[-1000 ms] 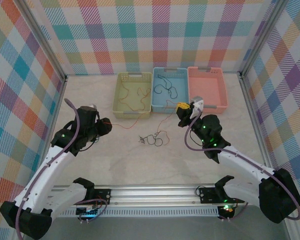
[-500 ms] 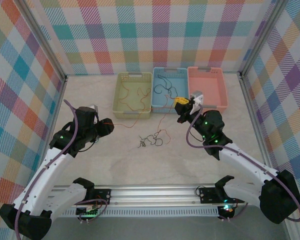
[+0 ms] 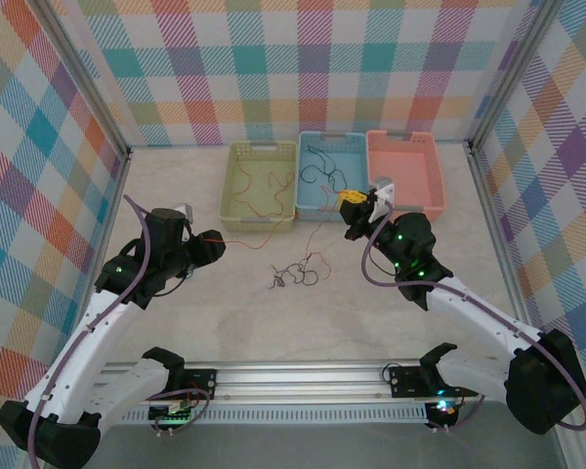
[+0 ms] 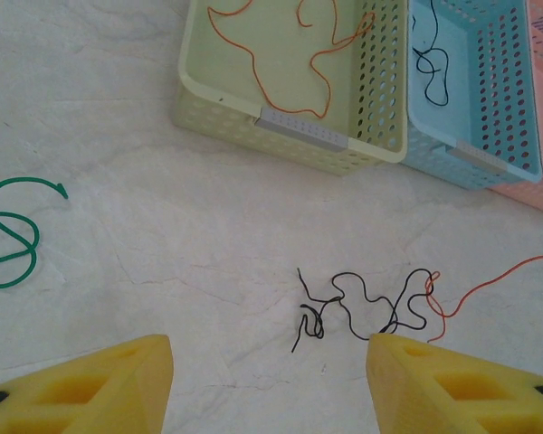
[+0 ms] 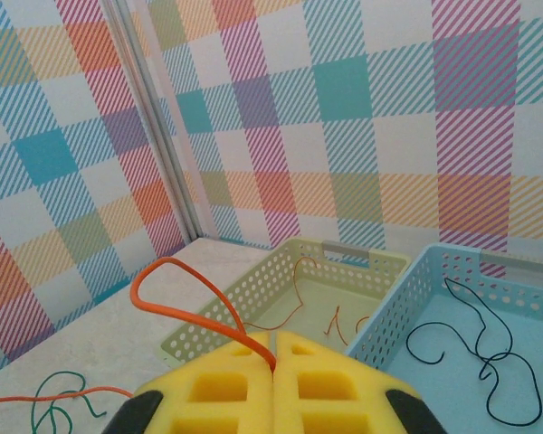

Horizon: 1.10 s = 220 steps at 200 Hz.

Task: Untangle the cables

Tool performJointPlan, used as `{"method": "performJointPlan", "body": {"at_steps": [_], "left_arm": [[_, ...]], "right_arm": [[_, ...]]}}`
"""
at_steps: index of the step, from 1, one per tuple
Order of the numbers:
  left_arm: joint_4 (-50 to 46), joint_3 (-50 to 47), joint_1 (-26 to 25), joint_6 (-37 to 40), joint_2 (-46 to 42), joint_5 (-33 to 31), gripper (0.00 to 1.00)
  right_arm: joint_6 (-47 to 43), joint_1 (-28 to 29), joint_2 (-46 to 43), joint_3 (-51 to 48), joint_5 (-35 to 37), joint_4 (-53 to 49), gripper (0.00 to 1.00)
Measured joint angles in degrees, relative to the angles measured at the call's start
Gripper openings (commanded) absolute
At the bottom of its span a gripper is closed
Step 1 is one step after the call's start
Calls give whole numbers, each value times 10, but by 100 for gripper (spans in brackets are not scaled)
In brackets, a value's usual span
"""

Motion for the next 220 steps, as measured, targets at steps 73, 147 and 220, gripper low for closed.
{"method": "performJointPlan", "body": {"at_steps": [73, 147, 220], "left_arm": [[0, 0, 0, 1, -2, 0, 59], [-2, 0, 0, 1, -12, 0, 62], [-9, -12, 0, 1, -29, 11, 69]], "right_arm": [[10, -18, -16, 0, -8, -2, 0], [12, -18, -18, 77, -53, -30, 0], [28, -18, -8, 217, -80, -44, 0]]}}
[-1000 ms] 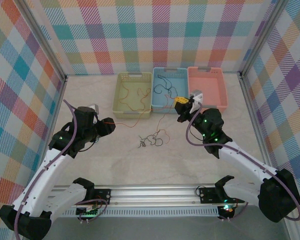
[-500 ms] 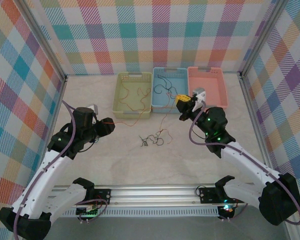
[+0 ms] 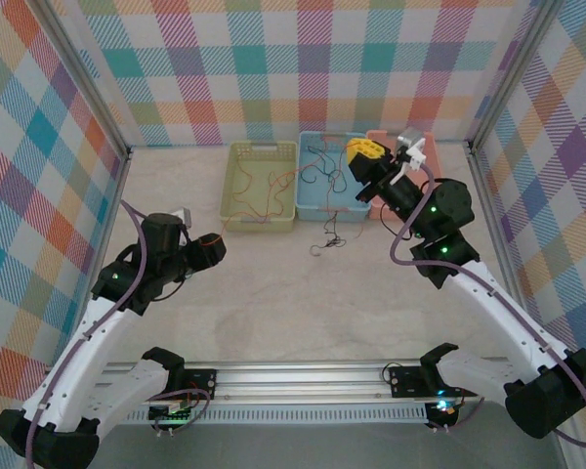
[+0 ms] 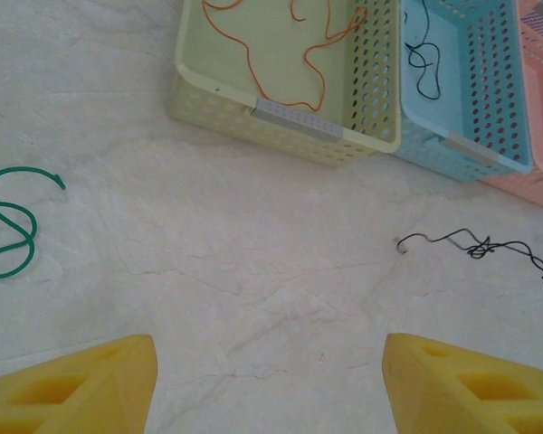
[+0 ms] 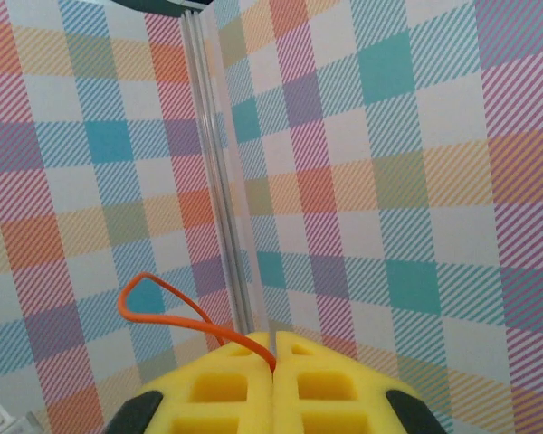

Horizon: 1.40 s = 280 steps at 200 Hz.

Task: Untangle the cables

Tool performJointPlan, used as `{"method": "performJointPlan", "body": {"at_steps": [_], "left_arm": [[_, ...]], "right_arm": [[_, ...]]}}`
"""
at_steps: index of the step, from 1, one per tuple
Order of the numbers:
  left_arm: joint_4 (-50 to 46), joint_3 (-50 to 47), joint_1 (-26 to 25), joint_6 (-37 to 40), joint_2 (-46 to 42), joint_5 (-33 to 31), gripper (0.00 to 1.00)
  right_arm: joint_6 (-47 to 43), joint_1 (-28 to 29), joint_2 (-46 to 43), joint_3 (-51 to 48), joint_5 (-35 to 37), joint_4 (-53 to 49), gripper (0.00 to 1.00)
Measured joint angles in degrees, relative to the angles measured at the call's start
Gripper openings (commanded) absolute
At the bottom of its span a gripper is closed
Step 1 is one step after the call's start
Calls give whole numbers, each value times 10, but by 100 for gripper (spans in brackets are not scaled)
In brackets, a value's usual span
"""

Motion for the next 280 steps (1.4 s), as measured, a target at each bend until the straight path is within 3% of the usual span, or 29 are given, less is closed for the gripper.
{"method": "performJointPlan", "body": {"at_steps": [21, 91, 171, 214, 280], "left_arm": [[-9, 0, 0, 1, -13, 4, 76], [-34, -1, 0, 2, -32, 14, 80], [-90, -1, 0, 7, -29, -15, 83], [-130, 2, 0, 11, -6, -62, 83], [-191, 61, 0, 19, 10, -162, 80]], "right_arm": [[7, 0, 6, -1, 5, -14, 0], [42, 0, 25, -68, 64, -53, 0], [70, -12, 62, -109, 259, -139, 0], [108, -52, 79, -151, 327, -162, 0], [158, -108, 83, -194, 366, -184, 0]]}}
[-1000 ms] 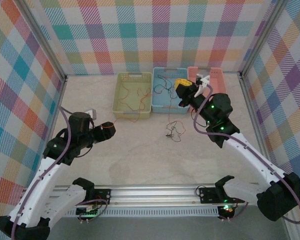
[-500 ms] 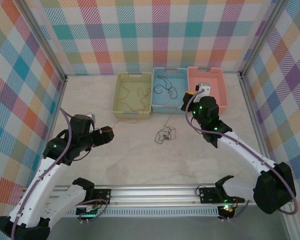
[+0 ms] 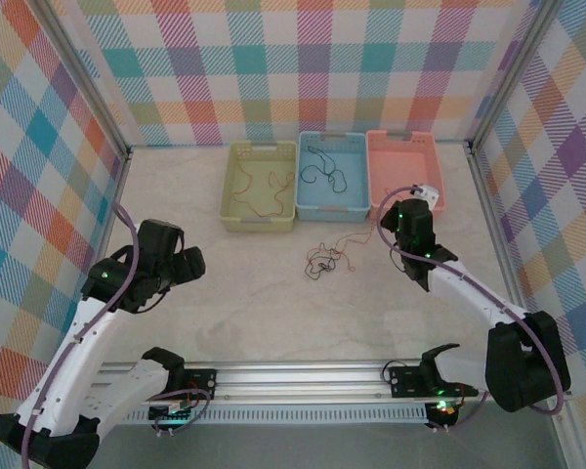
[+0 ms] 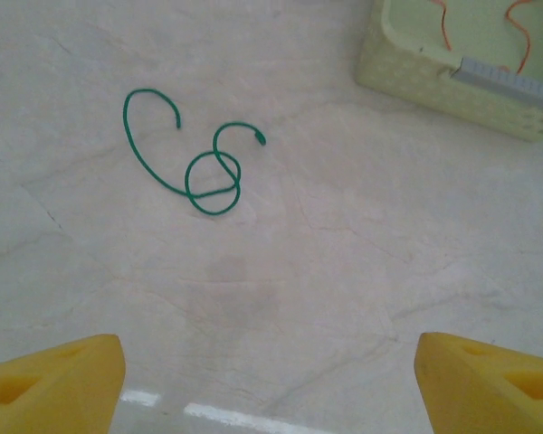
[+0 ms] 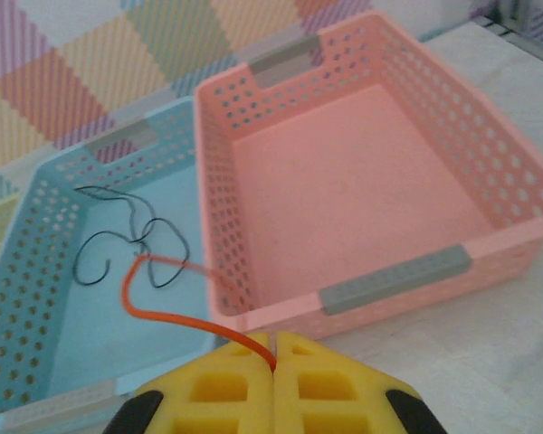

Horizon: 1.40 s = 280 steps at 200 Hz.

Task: Untangle the cables

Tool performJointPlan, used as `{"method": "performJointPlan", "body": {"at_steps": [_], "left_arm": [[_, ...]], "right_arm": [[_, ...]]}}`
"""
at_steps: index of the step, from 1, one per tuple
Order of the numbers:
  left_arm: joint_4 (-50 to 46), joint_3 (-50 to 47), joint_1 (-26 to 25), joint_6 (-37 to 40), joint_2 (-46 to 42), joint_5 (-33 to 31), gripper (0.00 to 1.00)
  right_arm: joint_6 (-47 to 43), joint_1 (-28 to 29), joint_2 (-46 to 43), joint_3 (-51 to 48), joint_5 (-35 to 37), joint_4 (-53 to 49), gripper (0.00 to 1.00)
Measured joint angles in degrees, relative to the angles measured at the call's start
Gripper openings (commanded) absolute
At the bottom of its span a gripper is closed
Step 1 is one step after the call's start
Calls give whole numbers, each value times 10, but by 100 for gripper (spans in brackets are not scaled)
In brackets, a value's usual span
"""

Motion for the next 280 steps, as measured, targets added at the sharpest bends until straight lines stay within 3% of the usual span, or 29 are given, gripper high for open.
{"method": "performJointPlan", "body": {"at_steps": [20, 54, 82, 123, 154, 190, 280], "left_arm": [[13, 0, 0, 0, 0, 30, 71], [113, -44, -6, -21, 23, 166, 63], [205, -65, -72, -48, 96, 219, 62], [285, -27, -223, -71, 276, 204, 60], [290, 68, -293, -76, 437, 156, 63], [289, 120, -318, -95, 534, 114, 62], [277, 150, -319, -149, 612, 73, 50]], "right_arm": [[11, -7, 0, -5, 7, -1, 0], [30, -10, -2, -21, 11, -1, 0], [40, -11, -2, -30, 13, -2, 0], [49, -11, -2, -36, 12, 0, 0], [51, -11, -2, -45, 10, 3, 0], [51, -12, -2, -49, 7, 11, 0], [51, -14, -2, -50, -12, 25, 0]]}}
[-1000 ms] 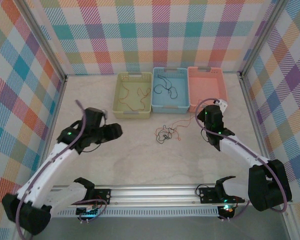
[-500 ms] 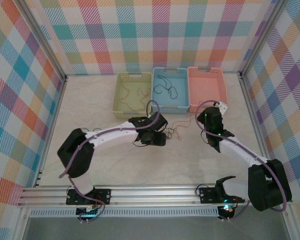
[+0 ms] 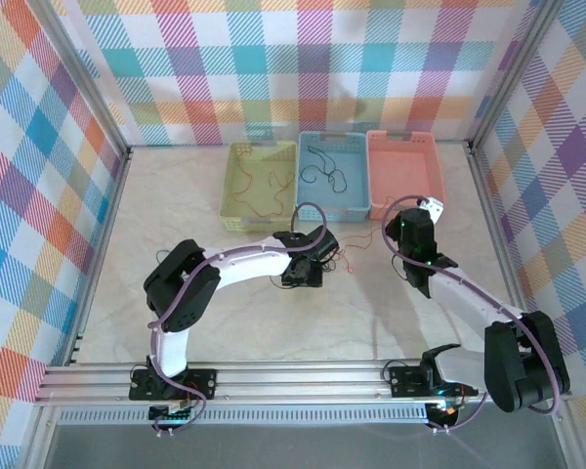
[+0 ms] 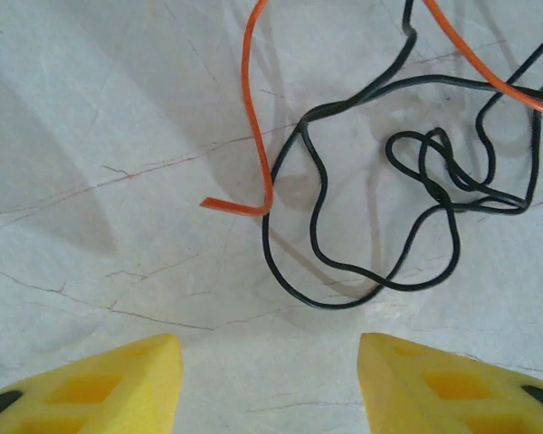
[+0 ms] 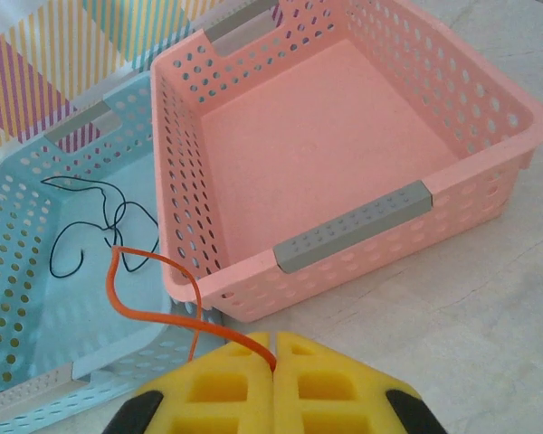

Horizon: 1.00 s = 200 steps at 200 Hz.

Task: Untangle the cables

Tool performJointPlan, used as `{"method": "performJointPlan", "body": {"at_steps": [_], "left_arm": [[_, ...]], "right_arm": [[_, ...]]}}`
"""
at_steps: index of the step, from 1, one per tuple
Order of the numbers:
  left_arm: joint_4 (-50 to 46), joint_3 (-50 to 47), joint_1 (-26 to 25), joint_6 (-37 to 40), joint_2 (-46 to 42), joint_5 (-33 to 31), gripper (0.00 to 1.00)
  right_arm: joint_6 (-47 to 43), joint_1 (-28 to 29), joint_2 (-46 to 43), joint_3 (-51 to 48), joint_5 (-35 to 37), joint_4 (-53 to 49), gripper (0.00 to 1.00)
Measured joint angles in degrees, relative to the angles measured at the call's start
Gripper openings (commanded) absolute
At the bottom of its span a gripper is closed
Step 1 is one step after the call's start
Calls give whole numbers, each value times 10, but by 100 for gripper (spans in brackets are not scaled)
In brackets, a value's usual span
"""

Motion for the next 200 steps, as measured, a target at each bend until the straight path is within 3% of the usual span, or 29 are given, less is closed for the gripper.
{"method": "performJointPlan", "body": {"at_steps": [98, 159, 200], "left_arm": [[-30, 66, 6, -10, 54, -5, 44], [-37, 72, 13, -14, 66, 11, 27], [-36, 72, 16, -16, 66, 13, 7]], "right_arm": [[0, 0, 1, 0, -10, 0, 0], [0, 0, 1, -1, -14, 0, 0], [0, 0, 1, -1, -14, 0, 0]]}}
